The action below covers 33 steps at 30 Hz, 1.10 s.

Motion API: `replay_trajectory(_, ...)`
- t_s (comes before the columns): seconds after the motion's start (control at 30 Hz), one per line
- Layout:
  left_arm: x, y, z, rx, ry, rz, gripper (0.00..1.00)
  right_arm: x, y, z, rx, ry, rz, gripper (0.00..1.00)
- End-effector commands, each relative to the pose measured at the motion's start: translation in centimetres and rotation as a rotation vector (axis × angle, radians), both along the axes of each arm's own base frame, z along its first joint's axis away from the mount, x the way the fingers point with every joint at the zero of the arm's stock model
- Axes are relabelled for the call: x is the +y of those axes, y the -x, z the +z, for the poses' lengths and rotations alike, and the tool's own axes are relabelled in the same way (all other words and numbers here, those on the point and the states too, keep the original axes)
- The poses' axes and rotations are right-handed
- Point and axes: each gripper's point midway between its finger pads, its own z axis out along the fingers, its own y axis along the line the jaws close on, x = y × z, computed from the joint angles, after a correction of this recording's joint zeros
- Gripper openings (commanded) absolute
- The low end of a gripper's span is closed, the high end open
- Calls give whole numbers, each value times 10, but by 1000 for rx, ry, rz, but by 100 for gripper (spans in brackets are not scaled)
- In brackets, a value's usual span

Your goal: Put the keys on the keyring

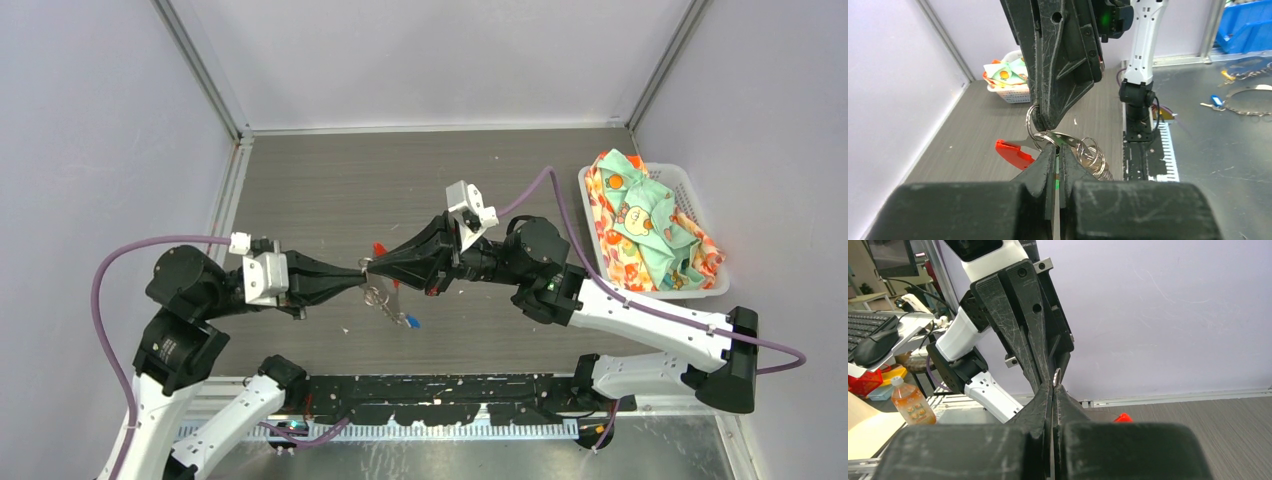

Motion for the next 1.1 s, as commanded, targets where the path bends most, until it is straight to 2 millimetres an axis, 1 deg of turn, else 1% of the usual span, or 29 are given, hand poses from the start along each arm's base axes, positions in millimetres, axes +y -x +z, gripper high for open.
replay_trajectory(0.0, 10, -3, 27, -158, 63, 75, 0, -10, 4, 23, -24, -62, -2, 1)
replay_trajectory(0.13, 12, -2, 37, -166, 94, 92, 1, -7, 6, 19, -21, -44, 16, 1)
replay_trajectory(0.23, 10, 1, 38, -140, 108, 72, 0, -5, 7, 21, -20, -48, 29, 1)
replay_trajectory(0.37, 6, 8, 24, -112, 66, 12, 1, -6, 9, 27, -26, -64, 33, 1)
replay_trajectory(0.5, 5, 7, 12, -123, 34, 3, 1, -6, 10, 29, -21, -71, 44, 1)
replay_trajectory(0.57, 4, 7, 2, -124, 4, -11, 2, -6, 11, 31, -17, -81, 54, 1)
replay_trajectory(0.63, 4, 9, -9, -136, -36, -32, 9, -6, 13, 34, -18, -88, 61, 1)
replay_trajectory(0.67, 5, 9, -14, -143, -56, -34, 15, -7, 13, 35, -21, -91, 61, 1)
replay_trajectory(0.7, 7, 9, -19, -149, -77, -28, 25, -8, 13, 37, -29, -92, 58, 1)
replay_trajectory(0.73, 9, 8, -24, -154, -96, -18, 32, -10, 14, 38, -36, -93, 55, 1)
replay_trajectory(0.83, 14, 1, -33, -144, -135, 39, 46, -13, 13, 41, -54, -80, 40, 1)
replay_trajectory(0.9, 18, 0, -39, -123, -146, 64, 59, -14, 12, 43, -66, -72, 30, 1)
replay_trajectory(1.0, 21, -1, -48, -87, -150, 94, 75, -20, 9, 49, -81, -71, 13, 1)
replay_trajectory(1.07, 22, 3, -57, -56, -167, 86, 86, -24, 7, 55, -91, -76, -3, 1)
